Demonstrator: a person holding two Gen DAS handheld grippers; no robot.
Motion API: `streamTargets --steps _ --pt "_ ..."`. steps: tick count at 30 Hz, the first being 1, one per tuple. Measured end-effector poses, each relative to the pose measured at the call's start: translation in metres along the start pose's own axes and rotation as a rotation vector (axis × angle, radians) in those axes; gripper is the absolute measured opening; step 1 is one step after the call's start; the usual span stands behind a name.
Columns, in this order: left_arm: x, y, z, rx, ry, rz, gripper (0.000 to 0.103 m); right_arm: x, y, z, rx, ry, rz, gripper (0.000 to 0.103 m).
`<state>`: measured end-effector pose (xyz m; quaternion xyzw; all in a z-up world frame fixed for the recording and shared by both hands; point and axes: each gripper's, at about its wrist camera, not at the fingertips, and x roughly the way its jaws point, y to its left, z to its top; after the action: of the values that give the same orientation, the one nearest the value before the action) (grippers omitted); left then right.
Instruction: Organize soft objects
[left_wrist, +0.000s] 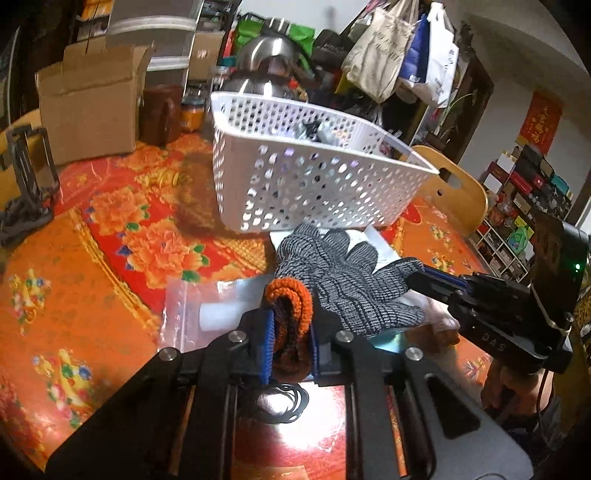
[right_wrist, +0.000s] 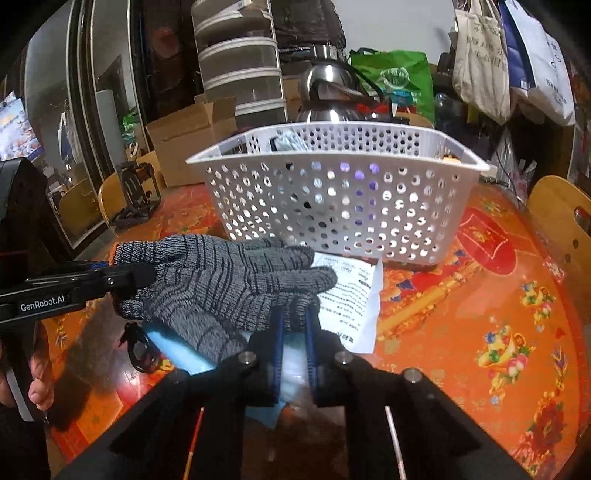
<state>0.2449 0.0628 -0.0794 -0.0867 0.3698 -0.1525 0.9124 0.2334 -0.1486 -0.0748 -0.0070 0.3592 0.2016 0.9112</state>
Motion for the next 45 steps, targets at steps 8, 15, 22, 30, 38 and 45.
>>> streamTargets --steps 8,15,22,30,38,45 --pt "-0.038 -0.012 0.006 0.037 -0.080 -0.007 0.013 -0.022 0.009 0.004 -0.029 -0.056 -0.003 0.009" --pt "-0.067 -0.029 0.025 0.075 -0.144 -0.031 0.013 -0.053 0.013 0.016 -0.051 -0.119 -0.022 0.009" --pt "-0.089 -0.051 0.065 0.116 -0.196 -0.057 0.013 -0.089 0.012 0.043 -0.074 -0.192 -0.059 0.009" --pt "-0.081 -0.075 0.139 0.144 -0.210 -0.065 0.013 -0.110 -0.002 0.096 -0.089 -0.249 -0.115 0.009" --pt "-0.028 -0.074 0.216 0.133 -0.163 -0.039 0.013 -0.098 -0.029 0.159 -0.083 -0.258 -0.181 0.009" --pt "0.045 -0.056 0.240 0.097 -0.074 -0.021 0.013 -0.050 -0.054 0.180 -0.096 -0.209 -0.229 0.009"
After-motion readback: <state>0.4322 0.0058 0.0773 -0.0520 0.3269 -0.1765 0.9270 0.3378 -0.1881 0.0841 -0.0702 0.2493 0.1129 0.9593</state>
